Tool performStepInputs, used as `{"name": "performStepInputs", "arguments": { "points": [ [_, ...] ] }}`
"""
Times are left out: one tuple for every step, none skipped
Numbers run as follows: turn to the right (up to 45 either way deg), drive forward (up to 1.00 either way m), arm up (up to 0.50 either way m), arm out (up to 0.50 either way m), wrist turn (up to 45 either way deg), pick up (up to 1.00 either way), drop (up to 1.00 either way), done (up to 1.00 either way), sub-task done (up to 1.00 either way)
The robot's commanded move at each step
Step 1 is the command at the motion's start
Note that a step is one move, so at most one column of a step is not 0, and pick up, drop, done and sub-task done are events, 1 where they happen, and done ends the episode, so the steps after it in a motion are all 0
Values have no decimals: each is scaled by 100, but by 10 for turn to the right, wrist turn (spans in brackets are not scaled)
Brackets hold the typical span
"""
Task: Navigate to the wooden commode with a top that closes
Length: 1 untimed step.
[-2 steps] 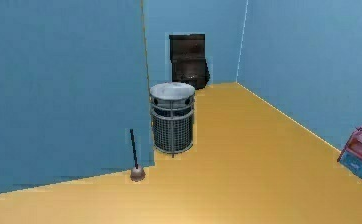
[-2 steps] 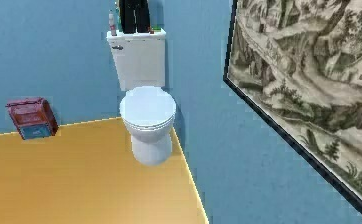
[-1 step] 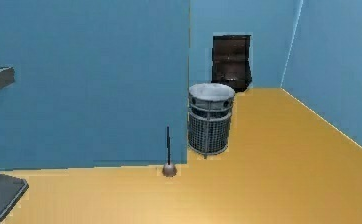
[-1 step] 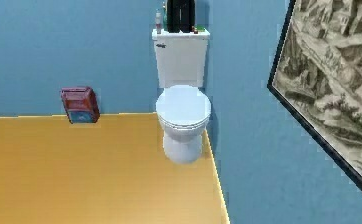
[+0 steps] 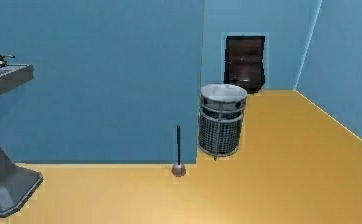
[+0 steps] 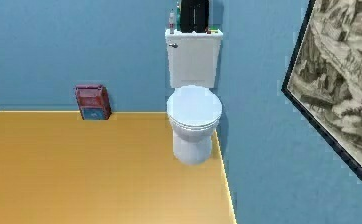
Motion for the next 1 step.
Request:
{"name": "performStepInputs", "arguments": {
  "points": [
    [0, 5, 0, 0, 0, 0, 0, 0, 0]
  ]
}}
